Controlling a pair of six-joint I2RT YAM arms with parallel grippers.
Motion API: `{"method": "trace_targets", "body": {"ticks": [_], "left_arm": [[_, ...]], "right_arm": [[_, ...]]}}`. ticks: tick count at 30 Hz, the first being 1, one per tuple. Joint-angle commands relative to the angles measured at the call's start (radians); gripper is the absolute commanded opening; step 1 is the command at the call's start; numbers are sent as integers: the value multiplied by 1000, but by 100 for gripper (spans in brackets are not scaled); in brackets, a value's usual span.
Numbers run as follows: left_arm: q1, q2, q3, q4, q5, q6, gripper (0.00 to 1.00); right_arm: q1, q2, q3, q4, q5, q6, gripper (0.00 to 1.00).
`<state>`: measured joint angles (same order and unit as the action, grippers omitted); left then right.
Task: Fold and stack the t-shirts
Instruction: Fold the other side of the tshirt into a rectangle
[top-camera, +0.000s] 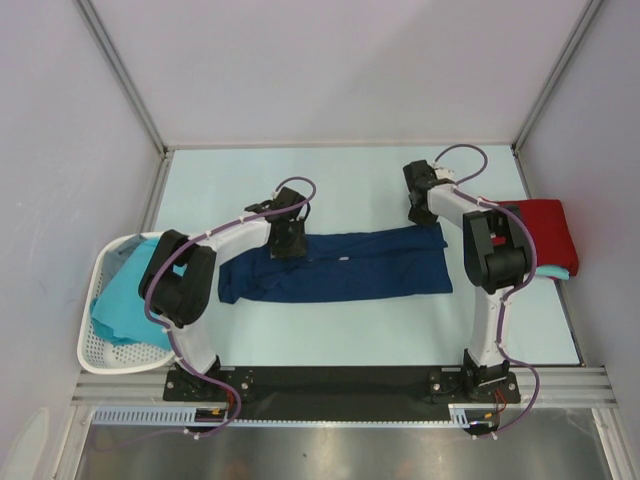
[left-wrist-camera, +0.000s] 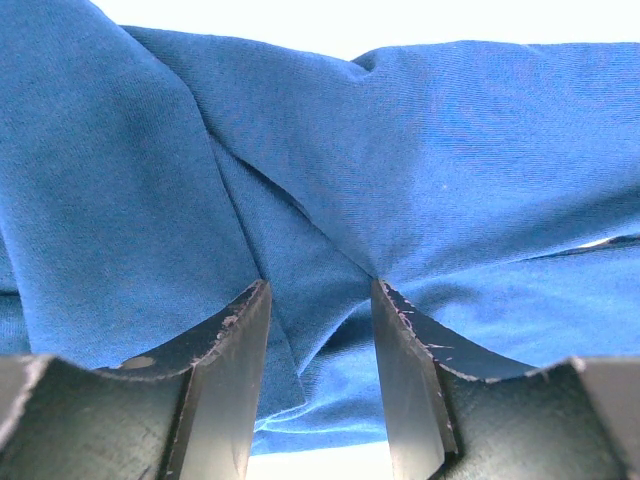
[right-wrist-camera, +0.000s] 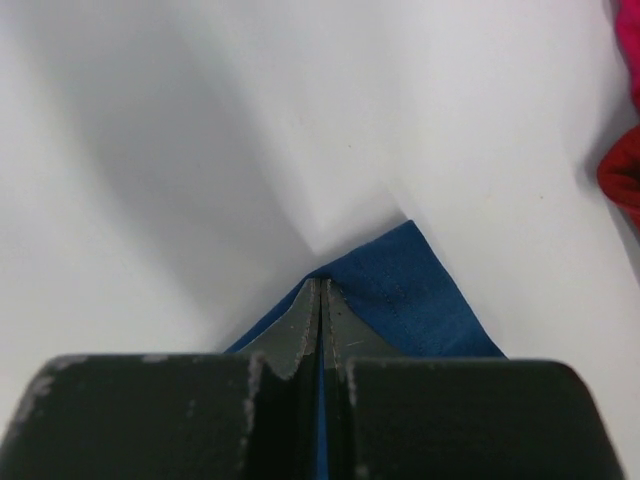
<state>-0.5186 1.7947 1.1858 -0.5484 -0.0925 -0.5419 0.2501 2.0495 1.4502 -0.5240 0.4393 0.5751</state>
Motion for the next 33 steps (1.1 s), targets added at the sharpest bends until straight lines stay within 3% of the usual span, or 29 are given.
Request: {"method": "trace_targets", "body": {"ticks": [1, 3, 4, 7, 13, 19, 24, 33], "left_arm": [[-9, -11, 23, -5, -1, -7, 50], [-9, -12, 23, -4, 2, -7, 50], [-9, -14, 23, -4, 4, -7, 50], [-9, -23, 24, -2, 4, -7, 50], [-9, -35, 24, 5, 22, -10, 50], [-15, -57, 6, 13, 27, -12, 50], [-27, -60, -2, 16, 28, -12, 50], [-35, -69, -12, 13, 22, -10, 50]], "right_arm": [[-2, 2, 39, 18, 15, -6, 0], [5, -23, 24, 19, 24, -1, 0], [5, -43, -2, 22, 47, -3, 12], [2, -146, -43, 38, 81, -18, 31], [9, -330, -128, 21, 104, -29, 46], [34, -342, -201, -62, 119, 45, 45], [44, -353, -295, -34, 110, 98, 46], [21, -318, -310, -8, 102, 86, 45]]}}
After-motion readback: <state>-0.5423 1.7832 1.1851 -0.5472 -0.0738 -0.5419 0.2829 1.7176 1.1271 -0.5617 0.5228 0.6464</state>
